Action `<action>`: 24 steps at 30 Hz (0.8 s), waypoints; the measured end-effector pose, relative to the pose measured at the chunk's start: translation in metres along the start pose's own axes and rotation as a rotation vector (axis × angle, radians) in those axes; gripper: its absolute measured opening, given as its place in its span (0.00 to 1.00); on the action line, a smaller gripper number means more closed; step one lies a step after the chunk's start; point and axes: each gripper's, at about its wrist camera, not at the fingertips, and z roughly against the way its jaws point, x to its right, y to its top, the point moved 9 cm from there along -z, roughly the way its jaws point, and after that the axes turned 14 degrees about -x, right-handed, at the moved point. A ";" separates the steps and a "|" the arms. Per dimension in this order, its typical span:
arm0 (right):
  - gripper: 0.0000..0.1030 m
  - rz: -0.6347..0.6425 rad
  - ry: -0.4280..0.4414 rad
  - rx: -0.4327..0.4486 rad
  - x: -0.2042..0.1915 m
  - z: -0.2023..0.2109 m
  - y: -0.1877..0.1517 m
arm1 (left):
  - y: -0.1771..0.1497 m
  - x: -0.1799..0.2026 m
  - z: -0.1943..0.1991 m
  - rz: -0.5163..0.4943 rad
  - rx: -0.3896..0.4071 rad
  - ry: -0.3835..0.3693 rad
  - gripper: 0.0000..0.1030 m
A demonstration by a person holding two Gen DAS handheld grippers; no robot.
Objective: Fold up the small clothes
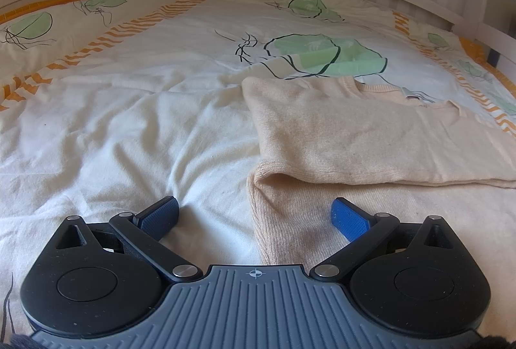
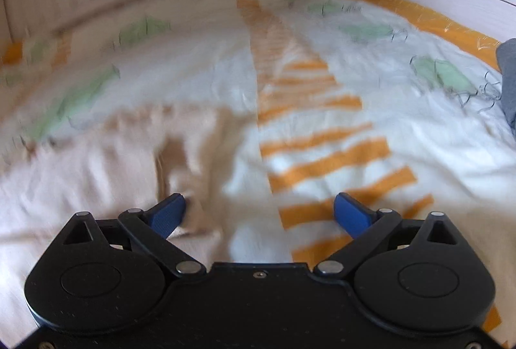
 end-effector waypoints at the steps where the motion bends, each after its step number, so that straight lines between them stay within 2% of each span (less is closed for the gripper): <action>1: 0.99 0.011 -0.011 -0.003 -0.002 0.000 0.000 | 0.000 0.000 0.000 0.000 0.000 0.000 1.00; 24: 0.99 0.012 0.040 -0.012 0.002 0.002 -0.003 | 0.001 0.001 0.001 -0.007 -0.017 0.004 1.00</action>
